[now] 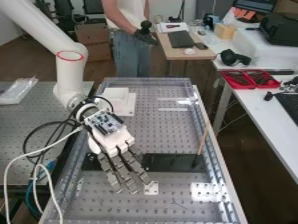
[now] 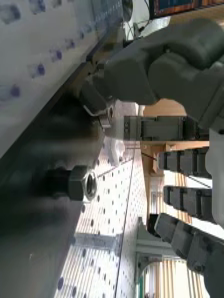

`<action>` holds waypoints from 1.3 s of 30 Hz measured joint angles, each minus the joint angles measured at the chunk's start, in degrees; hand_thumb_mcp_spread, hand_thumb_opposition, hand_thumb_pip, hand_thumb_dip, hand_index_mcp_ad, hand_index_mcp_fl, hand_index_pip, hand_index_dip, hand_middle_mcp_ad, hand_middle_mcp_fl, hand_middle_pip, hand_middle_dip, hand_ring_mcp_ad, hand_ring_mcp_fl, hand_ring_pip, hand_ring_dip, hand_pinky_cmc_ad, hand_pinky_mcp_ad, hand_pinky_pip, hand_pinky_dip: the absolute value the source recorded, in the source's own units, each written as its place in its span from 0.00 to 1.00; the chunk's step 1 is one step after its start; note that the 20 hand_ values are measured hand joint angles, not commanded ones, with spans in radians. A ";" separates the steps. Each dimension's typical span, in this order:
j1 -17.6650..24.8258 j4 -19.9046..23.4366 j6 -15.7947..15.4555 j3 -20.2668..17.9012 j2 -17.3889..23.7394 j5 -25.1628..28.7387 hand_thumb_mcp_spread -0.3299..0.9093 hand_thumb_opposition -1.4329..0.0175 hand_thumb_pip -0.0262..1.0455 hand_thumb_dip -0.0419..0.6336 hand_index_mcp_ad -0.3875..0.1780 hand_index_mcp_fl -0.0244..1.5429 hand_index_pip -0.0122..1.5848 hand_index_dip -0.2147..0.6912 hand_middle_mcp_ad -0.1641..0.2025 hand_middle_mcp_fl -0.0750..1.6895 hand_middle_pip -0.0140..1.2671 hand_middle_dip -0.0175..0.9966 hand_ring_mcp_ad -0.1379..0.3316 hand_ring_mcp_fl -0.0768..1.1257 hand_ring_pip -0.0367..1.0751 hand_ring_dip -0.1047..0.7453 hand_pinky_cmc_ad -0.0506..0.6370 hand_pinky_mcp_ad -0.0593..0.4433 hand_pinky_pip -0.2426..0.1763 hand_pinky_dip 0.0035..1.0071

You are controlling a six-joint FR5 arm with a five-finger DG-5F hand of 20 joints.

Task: Grab the bearing and place it in the white container

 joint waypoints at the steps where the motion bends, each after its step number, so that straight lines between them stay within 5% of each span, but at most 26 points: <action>1: -0.05 0.02 0.00 0.03 -0.01 -0.08 0.62 0.41 0.59 0.60 0.61 0.07 0.91 0.60 0.62 0.06 0.10 0.15 0.61 0.07 0.09 0.15 0.60 0.51 0.33 0.18; 23: -0.44 0.32 -0.79 0.06 -0.09 -0.83 0.61 0.41 0.59 0.60 0.62 0.07 0.91 0.60 0.62 0.06 0.10 0.15 0.61 0.07 0.10 0.15 0.59 0.51 0.34 0.18; 39: -0.44 0.66 -1.60 -0.09 0.40 -1.25 0.60 0.42 0.57 0.58 0.64 0.17 0.91 0.58 0.62 0.06 0.10 0.15 0.61 0.07 0.10 0.15 0.59 0.51 0.34 0.18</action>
